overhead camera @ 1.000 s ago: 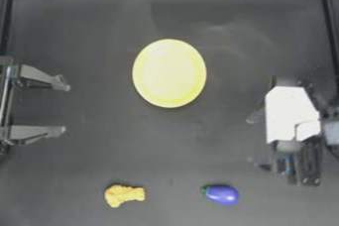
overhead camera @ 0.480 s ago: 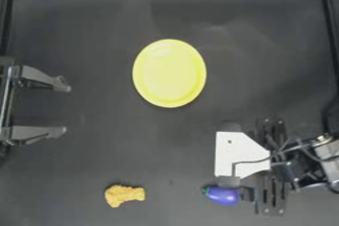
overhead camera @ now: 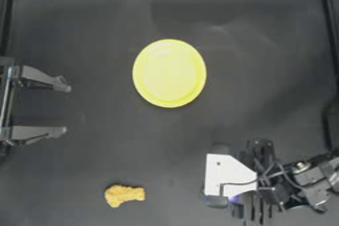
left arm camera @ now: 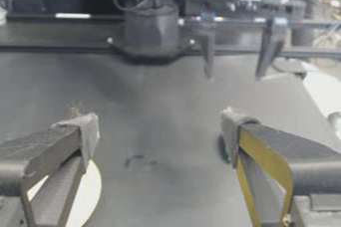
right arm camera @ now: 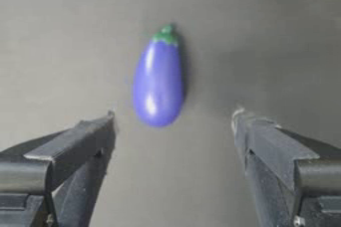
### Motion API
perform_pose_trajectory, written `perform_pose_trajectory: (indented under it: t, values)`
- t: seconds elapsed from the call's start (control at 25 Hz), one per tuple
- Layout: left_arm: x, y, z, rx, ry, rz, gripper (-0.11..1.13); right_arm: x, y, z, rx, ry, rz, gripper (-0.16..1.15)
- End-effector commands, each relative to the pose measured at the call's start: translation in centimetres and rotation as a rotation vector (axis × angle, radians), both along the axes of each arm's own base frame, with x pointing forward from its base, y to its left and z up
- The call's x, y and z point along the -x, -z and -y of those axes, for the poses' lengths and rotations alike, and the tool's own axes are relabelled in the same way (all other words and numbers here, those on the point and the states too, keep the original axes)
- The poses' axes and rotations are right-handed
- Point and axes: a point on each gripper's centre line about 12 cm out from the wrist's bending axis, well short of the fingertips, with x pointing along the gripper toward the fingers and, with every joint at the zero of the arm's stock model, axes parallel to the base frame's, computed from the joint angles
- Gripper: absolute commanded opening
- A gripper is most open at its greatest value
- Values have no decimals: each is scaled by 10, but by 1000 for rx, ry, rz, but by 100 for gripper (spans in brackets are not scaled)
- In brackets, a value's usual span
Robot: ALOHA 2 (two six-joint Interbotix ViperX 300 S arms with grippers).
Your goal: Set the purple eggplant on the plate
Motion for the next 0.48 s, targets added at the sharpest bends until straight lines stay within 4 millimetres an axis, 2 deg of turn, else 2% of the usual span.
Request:
perform_pose_trajectory:
  t: [0.04,0.48]
  values:
    - [-3,-9,-1,1,-3,17,101,-1,3,-1,-21,8,37,98]
    - [-3,-9,-1,0,-3,18,101,-8,37,-10,-43,26,11,98]
